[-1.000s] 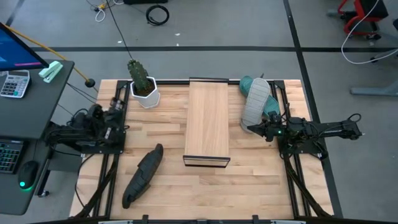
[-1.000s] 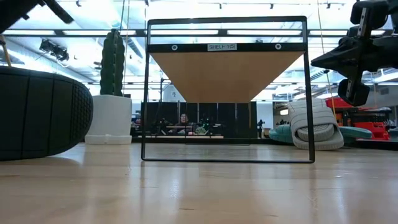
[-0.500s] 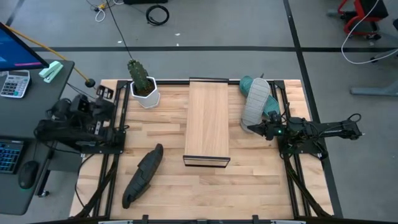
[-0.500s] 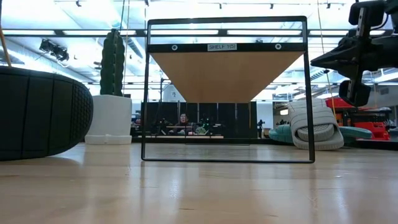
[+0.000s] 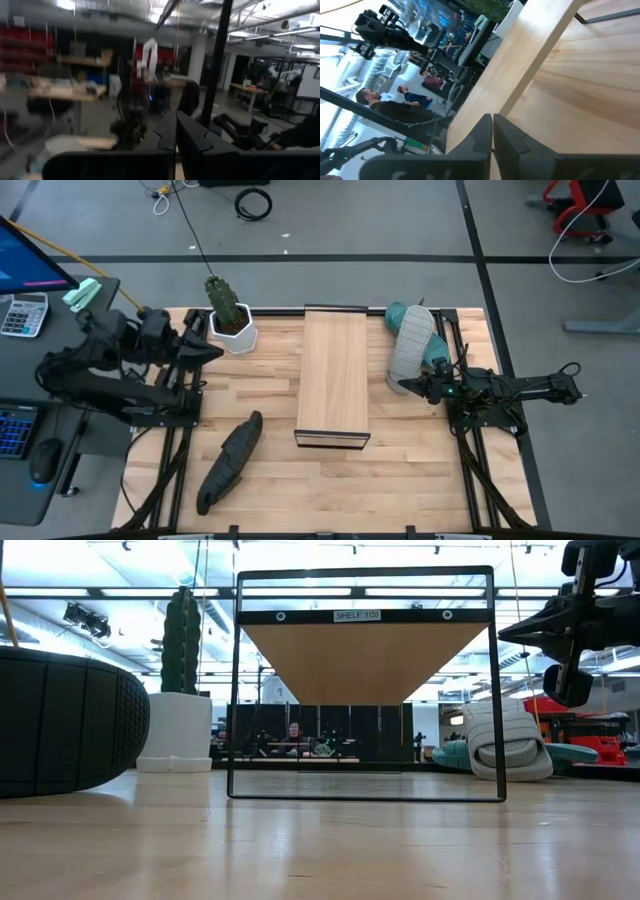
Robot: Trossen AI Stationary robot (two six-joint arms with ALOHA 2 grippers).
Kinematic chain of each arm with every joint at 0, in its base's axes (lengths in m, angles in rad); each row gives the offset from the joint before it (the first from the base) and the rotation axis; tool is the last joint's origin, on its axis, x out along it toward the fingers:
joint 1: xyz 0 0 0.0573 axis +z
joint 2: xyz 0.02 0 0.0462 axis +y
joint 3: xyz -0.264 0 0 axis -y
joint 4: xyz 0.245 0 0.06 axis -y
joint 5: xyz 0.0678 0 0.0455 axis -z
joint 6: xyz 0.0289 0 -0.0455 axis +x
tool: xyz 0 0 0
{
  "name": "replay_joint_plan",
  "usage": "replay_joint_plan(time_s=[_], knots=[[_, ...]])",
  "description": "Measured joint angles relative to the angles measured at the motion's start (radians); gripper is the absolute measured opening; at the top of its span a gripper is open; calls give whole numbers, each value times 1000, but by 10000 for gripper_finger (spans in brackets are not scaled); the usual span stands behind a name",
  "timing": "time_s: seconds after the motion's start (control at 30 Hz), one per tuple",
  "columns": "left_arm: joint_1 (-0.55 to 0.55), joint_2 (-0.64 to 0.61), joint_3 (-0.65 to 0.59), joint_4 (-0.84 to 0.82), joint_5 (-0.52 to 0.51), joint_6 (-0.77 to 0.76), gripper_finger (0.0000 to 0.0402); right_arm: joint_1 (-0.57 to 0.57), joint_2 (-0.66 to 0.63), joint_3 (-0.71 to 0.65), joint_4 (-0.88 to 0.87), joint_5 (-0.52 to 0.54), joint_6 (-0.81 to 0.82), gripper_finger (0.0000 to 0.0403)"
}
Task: Pick and place slides into the shelf
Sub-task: Put the black slides on the shelf
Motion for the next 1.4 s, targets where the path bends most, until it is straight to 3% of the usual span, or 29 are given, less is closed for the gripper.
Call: replay_joint_plan(time_s=[0.33,0.63,1.4], knots=[[-123,206,180,-203,-4,-132,51,0,0,0,0,-5,-2,23],[-255,324,182,-423,-83,-428,40,0,0,0,0,-5,-2,23],[-628,570,182,-584,-235,-1147,10,0,0,0,-4,-67,-2,23]])
